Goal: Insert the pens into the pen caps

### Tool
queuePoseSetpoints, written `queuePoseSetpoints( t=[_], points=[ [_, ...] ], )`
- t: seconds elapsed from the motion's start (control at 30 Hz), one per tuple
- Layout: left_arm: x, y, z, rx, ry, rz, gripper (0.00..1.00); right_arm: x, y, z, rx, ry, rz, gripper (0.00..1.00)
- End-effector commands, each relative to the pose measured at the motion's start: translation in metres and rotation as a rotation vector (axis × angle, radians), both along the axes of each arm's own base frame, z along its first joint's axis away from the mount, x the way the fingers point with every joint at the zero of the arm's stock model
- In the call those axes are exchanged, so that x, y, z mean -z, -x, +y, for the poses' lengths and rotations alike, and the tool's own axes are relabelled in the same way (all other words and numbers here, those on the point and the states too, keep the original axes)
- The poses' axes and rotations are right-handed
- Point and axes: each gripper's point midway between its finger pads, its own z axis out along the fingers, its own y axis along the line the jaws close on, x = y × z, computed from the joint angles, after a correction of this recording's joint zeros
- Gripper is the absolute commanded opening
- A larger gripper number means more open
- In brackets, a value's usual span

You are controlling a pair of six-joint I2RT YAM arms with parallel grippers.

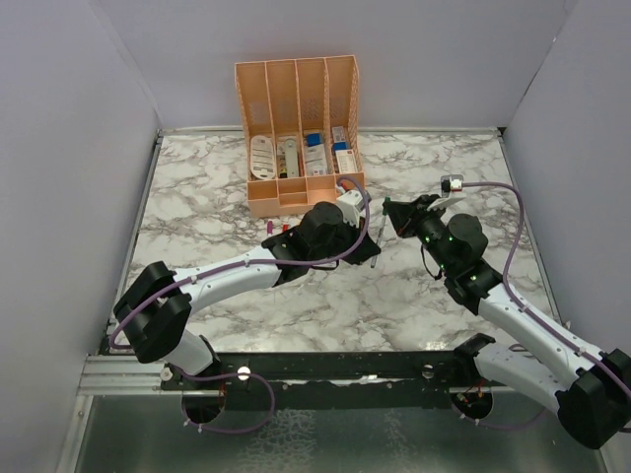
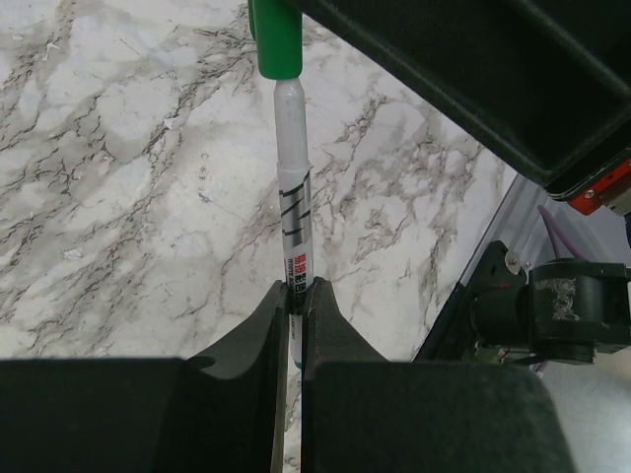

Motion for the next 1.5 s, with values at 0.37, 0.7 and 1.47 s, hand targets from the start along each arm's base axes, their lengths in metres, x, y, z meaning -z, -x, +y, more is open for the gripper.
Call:
queuePoseSetpoints(
  t=[0.37, 0.7, 1.47],
  points=[
    [-0.039, -0.021, -0.007, -0.066, 0.066, -0.108, 0.0, 0.016, 0.016, 0.013, -0.101, -0.01, 0.057, 0.01],
    [-0.062, -0.044, -0.011, -0.121, 0.11, -0.174, 0.0, 0.037, 0.027, 0.024, -0.193, 0.035, 0.119, 0.01],
    [-0.141, -0.091, 0.017, -0.235, 0.204, -0.355, 0.0, 0.097, 0.04, 0.037, -0.314, 0.164, 0.284, 0.01]
  ],
)
